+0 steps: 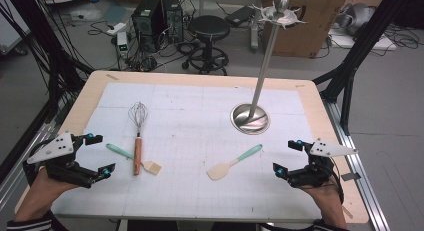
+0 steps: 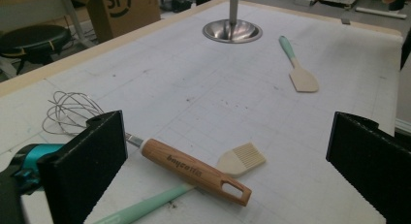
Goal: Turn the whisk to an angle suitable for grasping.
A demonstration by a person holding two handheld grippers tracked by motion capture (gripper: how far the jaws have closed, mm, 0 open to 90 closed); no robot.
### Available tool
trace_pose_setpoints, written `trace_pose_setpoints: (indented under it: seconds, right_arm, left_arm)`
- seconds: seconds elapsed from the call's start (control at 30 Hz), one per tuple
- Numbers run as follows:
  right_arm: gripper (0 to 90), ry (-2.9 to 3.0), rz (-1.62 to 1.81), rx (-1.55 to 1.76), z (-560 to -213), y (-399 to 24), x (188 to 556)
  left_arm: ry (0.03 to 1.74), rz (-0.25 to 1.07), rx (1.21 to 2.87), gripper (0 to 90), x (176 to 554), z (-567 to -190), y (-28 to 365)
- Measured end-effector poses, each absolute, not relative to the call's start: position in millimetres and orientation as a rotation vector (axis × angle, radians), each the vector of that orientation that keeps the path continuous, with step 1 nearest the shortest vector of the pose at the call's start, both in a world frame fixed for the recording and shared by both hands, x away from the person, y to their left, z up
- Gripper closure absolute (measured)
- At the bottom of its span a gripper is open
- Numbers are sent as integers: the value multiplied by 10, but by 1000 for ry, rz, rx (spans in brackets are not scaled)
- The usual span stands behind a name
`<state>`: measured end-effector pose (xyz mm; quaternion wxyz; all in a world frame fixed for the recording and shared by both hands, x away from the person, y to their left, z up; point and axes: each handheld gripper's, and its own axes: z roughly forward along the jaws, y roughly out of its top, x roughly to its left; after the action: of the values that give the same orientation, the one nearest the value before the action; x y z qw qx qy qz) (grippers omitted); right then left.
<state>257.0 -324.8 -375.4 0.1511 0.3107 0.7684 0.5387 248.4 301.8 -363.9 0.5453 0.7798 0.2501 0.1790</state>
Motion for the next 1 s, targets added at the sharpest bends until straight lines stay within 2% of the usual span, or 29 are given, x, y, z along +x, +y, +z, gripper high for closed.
trace_pose_setpoints:
  seconds: [0.3, 0.53, 1.0]
  right_arm:
    - [1, 2207, 1540, 900, -3751, -3269, 2593]
    - [1, 2222, 1530, 887, -3746, -3218, 2574]
    - [1, 2231, 1522, 881, -3726, -3211, 2540]
  left_arm:
    - [635, 435, 1845, 16, 2494, -3645, 3078]
    - [604, 448, 1876, 17, 2507, -3540, 3033]
    - [481, 357, 2053, 18, 2897, -3220, 2633]
